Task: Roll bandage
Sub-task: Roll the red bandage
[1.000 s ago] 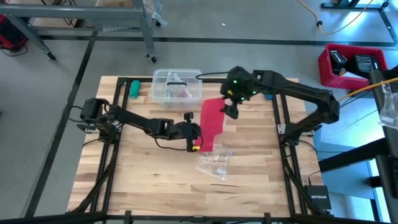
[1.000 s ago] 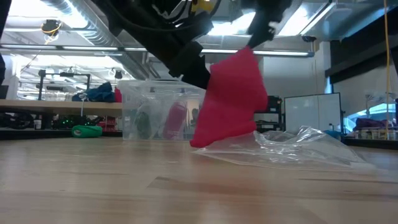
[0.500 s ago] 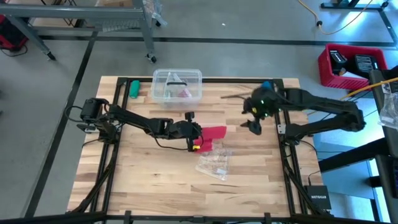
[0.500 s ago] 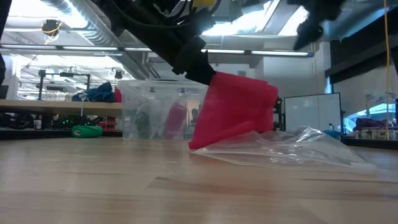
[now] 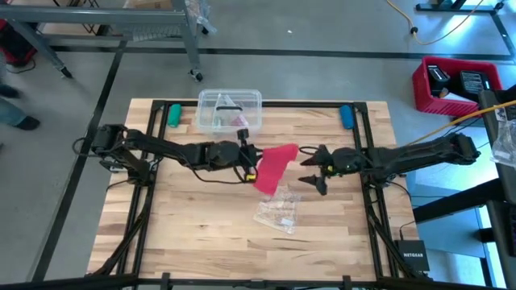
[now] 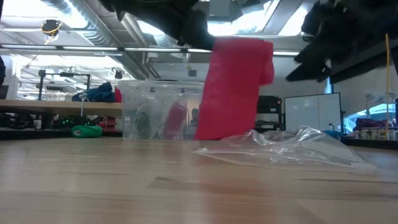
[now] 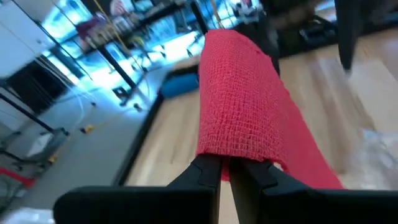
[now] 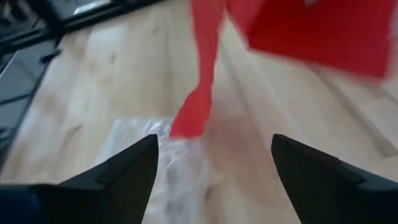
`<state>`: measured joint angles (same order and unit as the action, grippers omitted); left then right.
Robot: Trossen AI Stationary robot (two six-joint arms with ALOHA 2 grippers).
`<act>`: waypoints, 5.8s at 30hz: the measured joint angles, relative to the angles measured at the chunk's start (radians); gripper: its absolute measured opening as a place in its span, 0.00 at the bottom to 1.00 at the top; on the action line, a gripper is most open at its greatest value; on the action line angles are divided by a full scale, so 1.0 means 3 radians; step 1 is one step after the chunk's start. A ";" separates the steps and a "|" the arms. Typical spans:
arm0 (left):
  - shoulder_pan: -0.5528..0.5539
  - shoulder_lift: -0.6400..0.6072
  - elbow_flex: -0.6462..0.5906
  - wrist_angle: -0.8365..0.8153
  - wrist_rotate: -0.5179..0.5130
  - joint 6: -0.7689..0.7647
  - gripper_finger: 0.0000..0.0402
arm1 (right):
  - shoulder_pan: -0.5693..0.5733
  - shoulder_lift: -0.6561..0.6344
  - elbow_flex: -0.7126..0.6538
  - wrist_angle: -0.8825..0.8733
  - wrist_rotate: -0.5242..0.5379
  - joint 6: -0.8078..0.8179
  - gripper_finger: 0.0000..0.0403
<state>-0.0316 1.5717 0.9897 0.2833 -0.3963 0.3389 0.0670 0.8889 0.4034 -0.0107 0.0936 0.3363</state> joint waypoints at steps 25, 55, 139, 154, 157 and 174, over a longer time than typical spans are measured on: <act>0.0125 -0.0048 0.0001 0.0157 0.0000 0.0013 0.03 | 0.0088 0.1422 -0.0191 0.2558 0.0091 -0.0716 0.05; -0.0291 0.0265 -0.0004 -0.0353 0.0765 -0.0180 0.03 | -0.0652 0.0411 0.2393 -0.0341 0.0787 -0.2581 0.01; -0.0194 -0.0789 0.0084 -0.0697 0.0514 -0.0091 0.03 | -0.1529 0.0201 0.2013 -0.1656 -0.1071 -0.1496 0.79; 0.0315 -0.1069 0.0086 -0.0565 0.0619 0.0045 0.03 | -0.1377 0.0490 0.0799 0.0719 -0.1223 -0.1413 0.79; 0.0299 -0.1069 0.0086 -0.0545 0.0666 0.0194 0.03 | -0.1377 0.0699 0.0799 0.0845 -0.1258 -0.1432 0.79; 0.0257 -0.1074 0.0085 -0.0130 0.0678 0.0362 0.03 | -0.1291 0.1279 0.0799 0.1470 -0.1547 -0.1423 0.31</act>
<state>0.0456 1.2495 1.0153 0.2445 -0.1928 0.4477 -0.3202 1.2727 0.6430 0.4304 -0.3704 -0.0906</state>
